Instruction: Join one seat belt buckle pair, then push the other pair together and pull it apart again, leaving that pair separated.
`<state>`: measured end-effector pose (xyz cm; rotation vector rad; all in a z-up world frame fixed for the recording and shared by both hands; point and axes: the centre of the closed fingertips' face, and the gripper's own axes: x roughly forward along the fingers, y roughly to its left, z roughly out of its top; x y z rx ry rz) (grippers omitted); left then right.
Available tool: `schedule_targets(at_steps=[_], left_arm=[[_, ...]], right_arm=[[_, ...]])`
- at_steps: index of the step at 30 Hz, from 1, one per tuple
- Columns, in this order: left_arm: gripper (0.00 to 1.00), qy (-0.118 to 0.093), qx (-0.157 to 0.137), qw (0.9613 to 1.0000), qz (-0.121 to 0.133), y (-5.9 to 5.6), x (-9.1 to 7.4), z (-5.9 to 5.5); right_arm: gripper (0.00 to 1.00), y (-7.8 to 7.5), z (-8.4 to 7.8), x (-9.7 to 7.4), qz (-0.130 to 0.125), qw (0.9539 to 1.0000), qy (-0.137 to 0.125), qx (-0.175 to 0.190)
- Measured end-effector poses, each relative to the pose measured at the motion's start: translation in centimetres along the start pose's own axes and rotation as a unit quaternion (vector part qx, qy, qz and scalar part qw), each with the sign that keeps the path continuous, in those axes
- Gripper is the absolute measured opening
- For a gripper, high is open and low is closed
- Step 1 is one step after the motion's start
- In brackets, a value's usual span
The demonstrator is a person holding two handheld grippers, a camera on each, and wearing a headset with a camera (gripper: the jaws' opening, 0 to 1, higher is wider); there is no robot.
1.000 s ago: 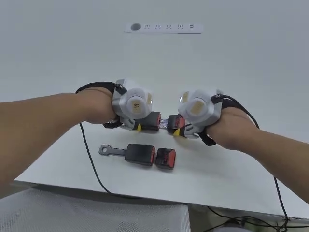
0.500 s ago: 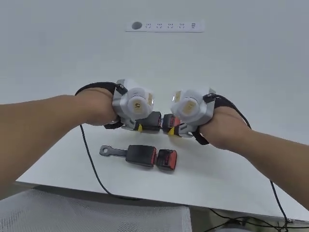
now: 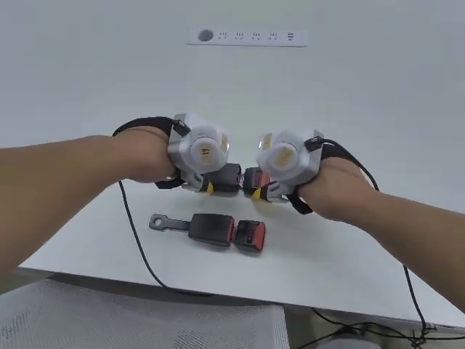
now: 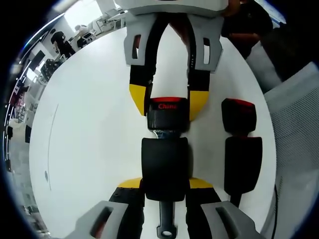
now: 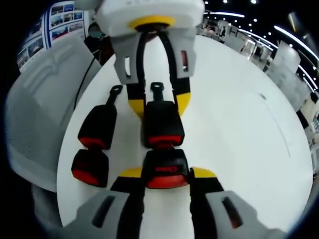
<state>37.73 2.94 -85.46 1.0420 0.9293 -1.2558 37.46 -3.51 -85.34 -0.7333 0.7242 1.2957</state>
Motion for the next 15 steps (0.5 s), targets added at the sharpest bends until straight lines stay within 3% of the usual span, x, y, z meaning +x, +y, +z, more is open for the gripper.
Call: schedule_targets(at_steps=[6, 12, 15], left_arm=[[0.32, -0.008, -0.003, 1.0, 0.003, 0.0, 0.0, 0.0], [0.32, -0.003, -0.003, 1.0, -0.002, 0.0, -0.1, 0.0], [0.32, -0.003, -0.003, 1.0, 0.0, -0.2, -0.2, 0.1]], right_arm=[[0.34, -0.1, -0.4, -0.2, 0.0, 1.0, 0.006, 0.005], [0.35, -0.3, -1.1, -0.6, -0.003, 0.9998, 0.017, -0.002], [0.35, -0.3, -1.5, -0.9, 0.0, 1.0, 0.008, -0.002]])
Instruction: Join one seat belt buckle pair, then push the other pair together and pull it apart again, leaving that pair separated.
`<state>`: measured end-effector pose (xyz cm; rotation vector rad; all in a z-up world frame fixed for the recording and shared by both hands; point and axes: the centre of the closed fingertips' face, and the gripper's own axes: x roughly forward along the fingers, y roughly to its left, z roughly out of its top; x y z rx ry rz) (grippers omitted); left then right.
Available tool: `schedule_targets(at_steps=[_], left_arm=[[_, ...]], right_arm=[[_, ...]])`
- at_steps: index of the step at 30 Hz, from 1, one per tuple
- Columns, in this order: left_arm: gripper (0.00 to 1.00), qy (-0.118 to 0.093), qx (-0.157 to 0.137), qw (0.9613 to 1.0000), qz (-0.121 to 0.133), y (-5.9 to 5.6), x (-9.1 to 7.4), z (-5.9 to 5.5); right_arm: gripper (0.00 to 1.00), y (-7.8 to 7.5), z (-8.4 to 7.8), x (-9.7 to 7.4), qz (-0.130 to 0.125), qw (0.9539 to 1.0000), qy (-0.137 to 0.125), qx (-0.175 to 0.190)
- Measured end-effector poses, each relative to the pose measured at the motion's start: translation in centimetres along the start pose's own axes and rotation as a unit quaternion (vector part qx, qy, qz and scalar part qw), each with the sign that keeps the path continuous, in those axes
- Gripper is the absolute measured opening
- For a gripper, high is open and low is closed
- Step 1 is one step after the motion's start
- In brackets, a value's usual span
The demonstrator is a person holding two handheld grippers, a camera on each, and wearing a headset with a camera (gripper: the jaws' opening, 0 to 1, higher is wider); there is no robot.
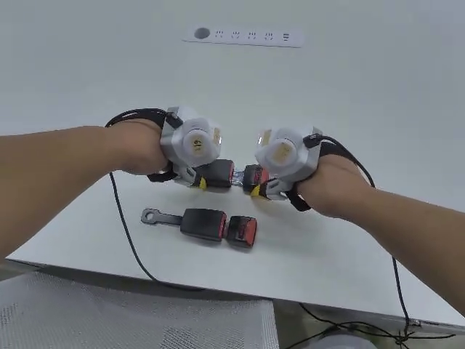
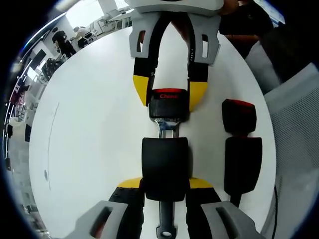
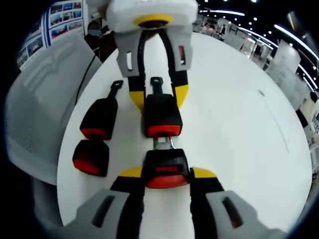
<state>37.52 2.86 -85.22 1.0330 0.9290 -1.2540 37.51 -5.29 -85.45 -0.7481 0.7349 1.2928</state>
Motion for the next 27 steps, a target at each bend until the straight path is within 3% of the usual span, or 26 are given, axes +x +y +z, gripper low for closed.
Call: schedule_targets(at_steps=[7, 27], left_arm=[[0.32, 0.004, 0.001, 1.0, 0.002, -0.3, -0.3, 0.3], [0.32, 0.022, 0.021, 0.9995, 0.005, -0.7, -0.5, 0.5]], right_arm=[[0.35, 0.3, -1.3, -0.9, 0.0, 1.0, -0.002, 0.005], [0.36, 1.3, -10.4, -7.4, -0.03, 0.9979, 0.033, 0.048]])
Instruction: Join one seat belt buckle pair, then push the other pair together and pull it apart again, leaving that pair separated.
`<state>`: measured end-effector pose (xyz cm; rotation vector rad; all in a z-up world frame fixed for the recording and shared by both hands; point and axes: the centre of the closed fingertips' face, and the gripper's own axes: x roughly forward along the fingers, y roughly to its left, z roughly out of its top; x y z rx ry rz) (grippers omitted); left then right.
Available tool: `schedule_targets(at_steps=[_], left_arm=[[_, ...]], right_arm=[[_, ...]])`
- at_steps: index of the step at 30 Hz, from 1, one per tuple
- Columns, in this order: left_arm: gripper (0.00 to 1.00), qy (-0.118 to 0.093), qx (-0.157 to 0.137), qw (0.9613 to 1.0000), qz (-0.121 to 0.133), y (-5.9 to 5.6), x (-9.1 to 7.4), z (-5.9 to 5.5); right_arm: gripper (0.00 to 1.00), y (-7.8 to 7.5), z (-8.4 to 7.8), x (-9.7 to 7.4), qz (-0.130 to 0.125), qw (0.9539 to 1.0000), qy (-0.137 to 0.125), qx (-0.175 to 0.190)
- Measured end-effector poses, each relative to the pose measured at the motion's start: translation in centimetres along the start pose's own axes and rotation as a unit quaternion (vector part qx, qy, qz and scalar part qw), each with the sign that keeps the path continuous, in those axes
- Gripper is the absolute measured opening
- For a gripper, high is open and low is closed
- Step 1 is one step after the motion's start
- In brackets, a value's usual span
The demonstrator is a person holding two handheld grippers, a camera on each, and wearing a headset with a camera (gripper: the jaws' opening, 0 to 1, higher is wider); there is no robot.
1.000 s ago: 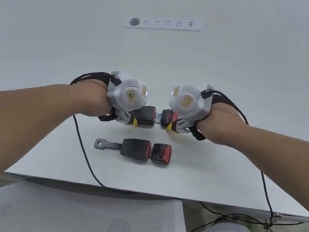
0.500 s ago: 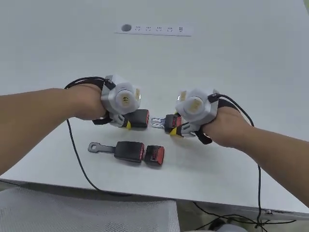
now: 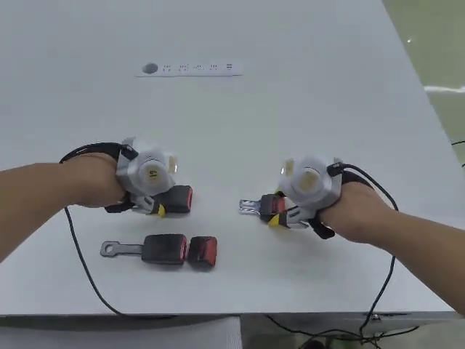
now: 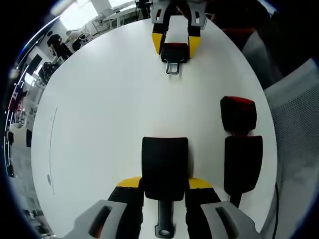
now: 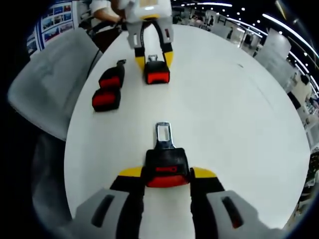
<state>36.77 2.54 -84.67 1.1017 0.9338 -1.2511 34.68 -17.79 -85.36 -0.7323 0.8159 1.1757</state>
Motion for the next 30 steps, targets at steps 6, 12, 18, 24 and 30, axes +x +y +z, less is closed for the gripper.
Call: schedule_targets(at_steps=[6, 12, 18, 24, 30], left_arm=[[0.32, 0.005, -0.001, 1.0, 0.001, 0.1, 0.0, 0.0], [0.32, 0.009, 0.001, 1.0, 0.004, 0.0, -0.1, 0.1], [0.32, 0.009, 0.001, 1.0, 0.003, 0.1, -0.2, 0.1], [0.32, 0.009, 0.007, 0.9998, 0.016, 0.1, -0.4, 0.2], [0.32, 0.004, 0.005, 0.9997, 0.022, 0.2, -0.5, 0.2]], right_arm=[[0.36, -0.7, -2.3, -1.5, -0.008, 0.9998, 0.017, -0.002], [0.36, -1.5, -3.6, -2.4, -0.01, 0.9996, 0.027, 0.0], [0.37, -2.0, -3.8, -2.5, -0.015, 0.9991, 0.036, -0.014], [0.43, -2.4, -3.6, -2.5, -0.023, 0.999, 0.036, -0.01], [0.53, -3.3, -3.3, -2.6, -0.056, 0.9979, 0.031, 0.003]])
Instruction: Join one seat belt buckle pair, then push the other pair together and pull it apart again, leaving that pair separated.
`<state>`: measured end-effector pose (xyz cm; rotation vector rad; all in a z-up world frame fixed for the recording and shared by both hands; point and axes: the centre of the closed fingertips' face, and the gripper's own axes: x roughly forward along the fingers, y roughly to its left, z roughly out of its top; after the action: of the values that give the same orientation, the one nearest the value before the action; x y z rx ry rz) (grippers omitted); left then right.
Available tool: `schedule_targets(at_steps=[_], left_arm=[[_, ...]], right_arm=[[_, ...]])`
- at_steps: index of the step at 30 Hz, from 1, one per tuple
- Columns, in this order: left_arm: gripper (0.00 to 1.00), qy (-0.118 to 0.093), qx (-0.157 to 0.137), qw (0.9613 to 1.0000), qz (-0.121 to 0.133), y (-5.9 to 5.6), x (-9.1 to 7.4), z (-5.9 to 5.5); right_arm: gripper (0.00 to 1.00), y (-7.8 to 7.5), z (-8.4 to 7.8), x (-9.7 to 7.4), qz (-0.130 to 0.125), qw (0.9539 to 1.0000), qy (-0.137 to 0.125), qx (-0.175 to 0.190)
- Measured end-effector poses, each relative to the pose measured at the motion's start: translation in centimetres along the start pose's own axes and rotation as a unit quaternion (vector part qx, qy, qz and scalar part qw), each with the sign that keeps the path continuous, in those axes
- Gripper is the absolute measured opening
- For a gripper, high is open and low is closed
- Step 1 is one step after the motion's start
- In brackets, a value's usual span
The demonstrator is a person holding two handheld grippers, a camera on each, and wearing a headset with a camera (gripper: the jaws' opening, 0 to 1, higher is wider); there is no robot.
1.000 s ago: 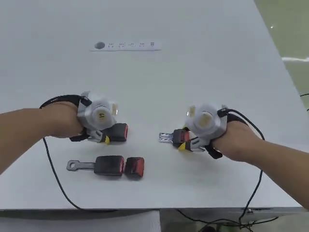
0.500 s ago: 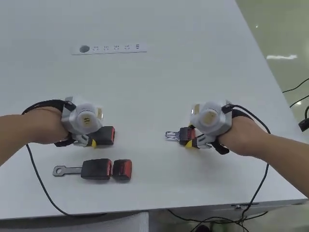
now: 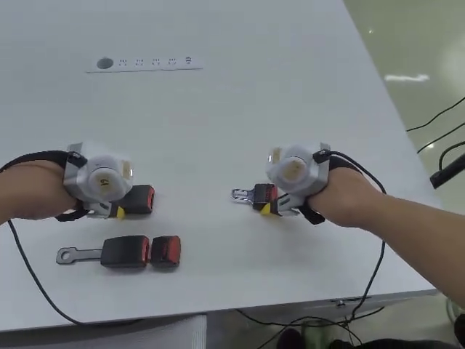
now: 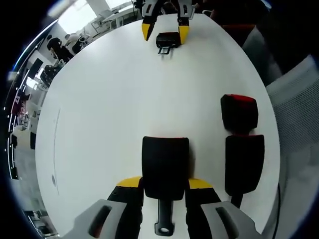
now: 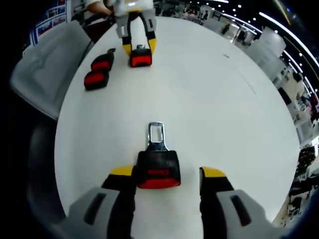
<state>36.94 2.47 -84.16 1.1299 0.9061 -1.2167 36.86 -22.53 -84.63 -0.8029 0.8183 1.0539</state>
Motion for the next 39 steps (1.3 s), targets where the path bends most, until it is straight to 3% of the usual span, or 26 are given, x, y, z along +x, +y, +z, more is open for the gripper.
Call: schedule_targets(at_steps=[8, 10, 13, 16, 18, 24, 28, 33, 39], left_arm=[[0.34, -0.012, -0.022, 0.9995, 0.018, 0.4, -0.2, -0.1], [0.39, -0.017, -0.038, 0.9986, 0.032, 0.8, -0.3, -0.2], [0.58, -0.026, -0.055, 0.9977, 0.031, 0.3, -0.6, -0.3], [0.6, -0.046, -0.083, 0.9944, 0.047, 0.2, -1.4, -0.1], [0.63, -0.063, -0.103, 0.9908, 0.061, 0.0, -2.2, 0.1], [0.72, -0.087, -0.133, 0.9841, 0.079, -1.2, -3.7, -0.2], [0.77, -0.115, -0.173, 0.973, 0.101, -1.5, -5.3, -0.1], [0.8, -0.122, -0.188, 0.9679, 0.115, -2.4, -6.7, -0.9], [0.86, -0.123, -0.186, 0.9681, 0.113, -3.9, -7.4, -1.8]], right_arm=[[0.62, -0.2, 0.8, -1.3, -0.026, 0.9985, -0.035, 0.033], [0.65, 0.0, 1.0, -1.6, -0.031, 0.9972, -0.047, 0.048], [0.66, 0.3, 0.9, -2.0, -0.03, 0.9964, -0.054, 0.058], [0.7, 0.3, 0.8, -2.6, -0.046, 0.9955, -0.059, 0.058], [0.77, 0.2, 0.7, -3.2, -0.056, 0.9951, -0.061, 0.054], [0.78, 1.2, 0.2, -4.1, -0.049, 0.9955, -0.062, 0.051], [0.78, 1.5, -0.3, -4.6, -0.048, 0.9948, -0.066, 0.061], [0.79, 2.7, -0.7, -5.2, -0.032, 0.9955, -0.07, 0.057], [0.8, 3.7, -0.5, -6.9, -0.016, 0.9964, -0.076, 0.033]])
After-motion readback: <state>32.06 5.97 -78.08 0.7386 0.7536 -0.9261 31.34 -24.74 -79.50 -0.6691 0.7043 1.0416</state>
